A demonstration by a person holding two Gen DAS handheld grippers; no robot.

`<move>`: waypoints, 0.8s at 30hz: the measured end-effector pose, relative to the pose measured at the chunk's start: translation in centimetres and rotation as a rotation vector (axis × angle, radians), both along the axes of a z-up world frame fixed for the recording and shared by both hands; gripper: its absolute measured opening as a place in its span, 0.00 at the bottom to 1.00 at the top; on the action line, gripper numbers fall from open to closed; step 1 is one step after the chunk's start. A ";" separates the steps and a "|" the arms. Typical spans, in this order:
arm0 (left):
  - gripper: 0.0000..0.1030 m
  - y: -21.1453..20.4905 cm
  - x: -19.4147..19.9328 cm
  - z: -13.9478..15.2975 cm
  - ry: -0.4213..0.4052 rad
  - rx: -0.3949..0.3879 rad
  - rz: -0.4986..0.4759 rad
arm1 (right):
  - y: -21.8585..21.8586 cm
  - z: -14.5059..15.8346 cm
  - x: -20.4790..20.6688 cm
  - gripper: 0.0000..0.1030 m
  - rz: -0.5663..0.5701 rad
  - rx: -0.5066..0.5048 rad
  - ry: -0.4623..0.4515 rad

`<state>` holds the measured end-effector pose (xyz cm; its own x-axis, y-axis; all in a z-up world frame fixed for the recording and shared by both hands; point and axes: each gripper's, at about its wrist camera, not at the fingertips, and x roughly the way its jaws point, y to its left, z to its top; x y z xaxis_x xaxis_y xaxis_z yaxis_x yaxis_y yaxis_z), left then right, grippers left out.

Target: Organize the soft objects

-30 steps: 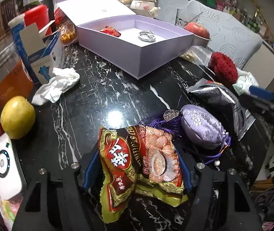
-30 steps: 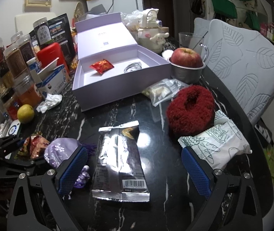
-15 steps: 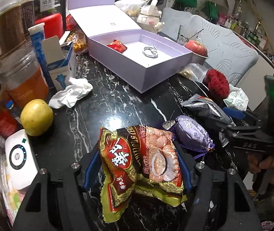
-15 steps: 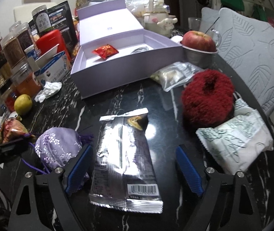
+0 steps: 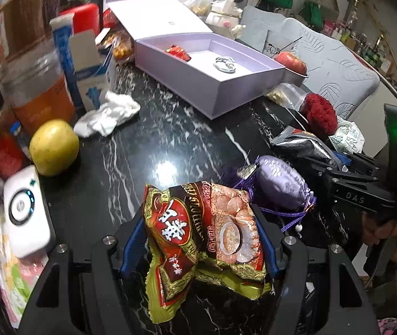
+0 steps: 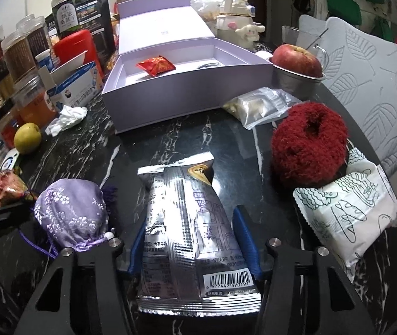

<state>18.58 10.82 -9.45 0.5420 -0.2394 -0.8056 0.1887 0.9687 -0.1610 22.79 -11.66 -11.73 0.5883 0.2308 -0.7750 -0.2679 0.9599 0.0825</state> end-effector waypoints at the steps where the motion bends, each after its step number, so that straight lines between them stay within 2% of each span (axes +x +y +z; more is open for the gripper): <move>1: 0.66 0.2 -0.1 -0.3 0.005 -0.009 0.008 | -0.1 0.0 -0.1 0.54 0.000 0.000 -0.002; 6: 0.66 0.2 -0.2 -1.8 0.051 0.027 0.027 | 0.0 -0.1 -0.4 0.54 0.000 -0.014 -0.009; 9: 0.66 -0.1 -0.9 -1.6 0.010 0.061 0.017 | 0.1 -0.1 -0.7 0.54 0.005 -0.023 -0.013; 14: 0.67 -0.6 -1.9 -0.9 -0.040 0.073 -0.008 | 0.2 -0.1 -0.8 0.54 0.004 -0.022 -0.013; 21: 0.67 -0.2 -3.0 -0.5 -0.043 0.040 0.007 | 0.1 -0.1 -1.1 0.54 0.006 -0.015 -0.014; 24: 0.67 -0.3 -3.5 0.1 -0.059 0.052 0.013 | 0.0 -0.1 -1.3 0.54 0.007 -0.011 -0.016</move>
<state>15.13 10.51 -9.33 0.5917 -0.1909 -0.7832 0.1842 0.9779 -0.0992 21.46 -11.66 -11.80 0.5990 0.2270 -0.7679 -0.2761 0.9587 0.0681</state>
